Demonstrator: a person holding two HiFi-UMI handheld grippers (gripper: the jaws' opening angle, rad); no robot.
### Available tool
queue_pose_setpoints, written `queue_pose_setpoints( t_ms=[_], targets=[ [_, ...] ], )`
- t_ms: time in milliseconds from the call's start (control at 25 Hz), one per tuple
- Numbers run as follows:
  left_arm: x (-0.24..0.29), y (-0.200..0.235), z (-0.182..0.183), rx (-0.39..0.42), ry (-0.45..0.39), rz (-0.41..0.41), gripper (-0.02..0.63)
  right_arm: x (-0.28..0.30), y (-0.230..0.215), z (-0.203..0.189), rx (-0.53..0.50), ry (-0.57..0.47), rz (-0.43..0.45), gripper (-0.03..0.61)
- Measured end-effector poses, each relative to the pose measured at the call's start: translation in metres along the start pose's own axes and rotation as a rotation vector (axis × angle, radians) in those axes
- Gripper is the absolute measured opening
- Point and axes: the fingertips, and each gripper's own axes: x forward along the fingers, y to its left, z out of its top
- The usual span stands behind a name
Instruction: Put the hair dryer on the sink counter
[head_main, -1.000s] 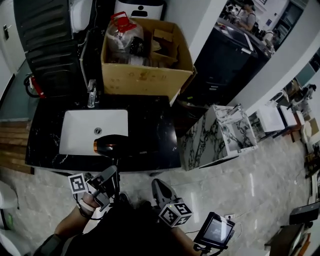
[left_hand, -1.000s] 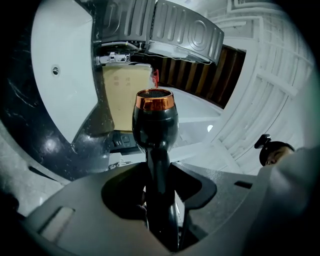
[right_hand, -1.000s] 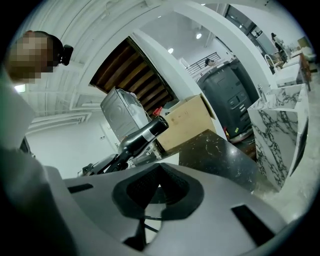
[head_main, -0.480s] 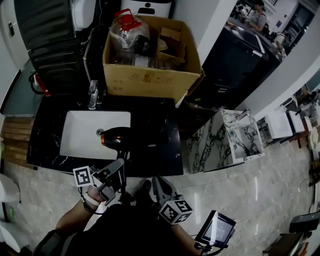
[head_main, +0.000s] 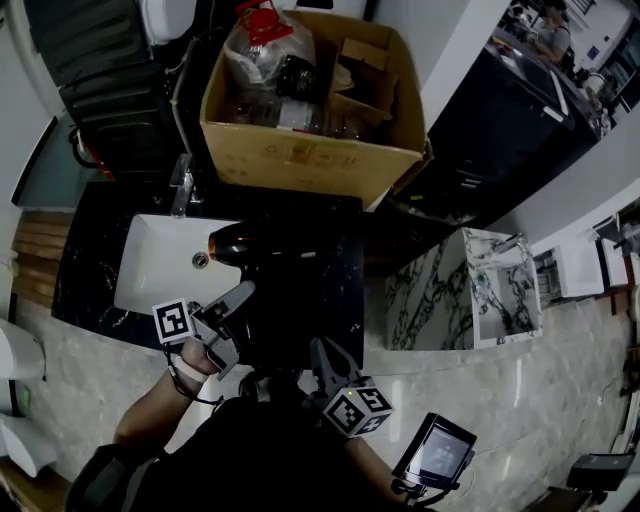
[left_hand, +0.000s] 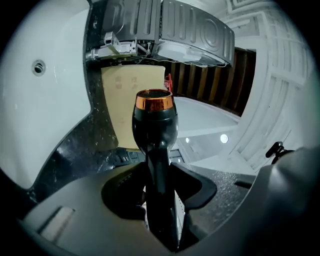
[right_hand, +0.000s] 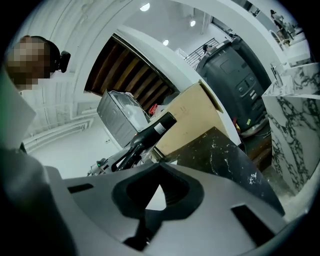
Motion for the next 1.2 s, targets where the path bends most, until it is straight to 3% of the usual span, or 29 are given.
queue_pose_setpoints(
  t_ms=[280,480,840,1200],
  targets=[
    [0.058,0.044,0.043,0.010,-0.006,0.037,0.160,0.022,-0.041,0.017,0.051,0.040,-0.002,-0.005],
    [0.080,0.086,0.066,-0.029,-0.005,0.083,0.160,0.037,-0.059,0.020,0.061,0.083,-0.017,-0.005],
    [0.089,0.150,0.087,-0.099,0.043,0.170,0.161,0.067,-0.059,0.004,0.126,0.103,-0.060,-0.005],
    [0.094,0.172,0.090,-0.125,0.083,0.187,0.161,0.077,-0.061,-0.012,0.167,0.108,-0.099,-0.005]
  ],
)
